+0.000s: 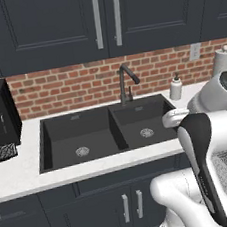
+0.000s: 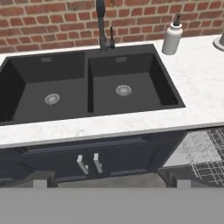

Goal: Pick up the cup and bowl from the counter, place them in the dishwasher, and close the dishwasher door.

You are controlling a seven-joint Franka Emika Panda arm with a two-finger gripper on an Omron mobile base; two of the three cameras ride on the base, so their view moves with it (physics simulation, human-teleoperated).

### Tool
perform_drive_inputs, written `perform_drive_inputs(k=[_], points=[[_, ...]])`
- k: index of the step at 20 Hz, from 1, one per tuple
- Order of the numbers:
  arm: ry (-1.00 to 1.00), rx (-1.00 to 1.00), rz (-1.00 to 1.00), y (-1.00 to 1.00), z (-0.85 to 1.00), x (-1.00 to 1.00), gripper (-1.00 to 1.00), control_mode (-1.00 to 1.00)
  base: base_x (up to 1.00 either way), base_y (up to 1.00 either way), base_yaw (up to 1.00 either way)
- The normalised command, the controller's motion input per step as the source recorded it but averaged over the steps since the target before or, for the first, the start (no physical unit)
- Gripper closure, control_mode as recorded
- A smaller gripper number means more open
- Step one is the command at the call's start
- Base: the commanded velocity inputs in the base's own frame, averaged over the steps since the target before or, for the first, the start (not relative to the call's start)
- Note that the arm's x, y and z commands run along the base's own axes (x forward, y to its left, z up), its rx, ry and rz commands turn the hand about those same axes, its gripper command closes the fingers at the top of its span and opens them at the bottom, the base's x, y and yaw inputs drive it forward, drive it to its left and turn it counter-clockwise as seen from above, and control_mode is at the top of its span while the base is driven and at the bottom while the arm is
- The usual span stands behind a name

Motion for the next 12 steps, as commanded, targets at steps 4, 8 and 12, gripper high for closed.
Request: perform_drive_inputs(k=[4,8,12], points=[[0.00,0.00,0.00,0.00,0.00,0.00,-1.00,1.00,-0.20,0.15,-0.25],[0.00,0.00,0.00,0.00,0.00,0.00,-1.00,1.00,-0.26,0.15,-0.41],[0.00,0.00,0.00,0.00,0.00,0.00,-1.00,1.00,-0.46,0.44,-0.50]])
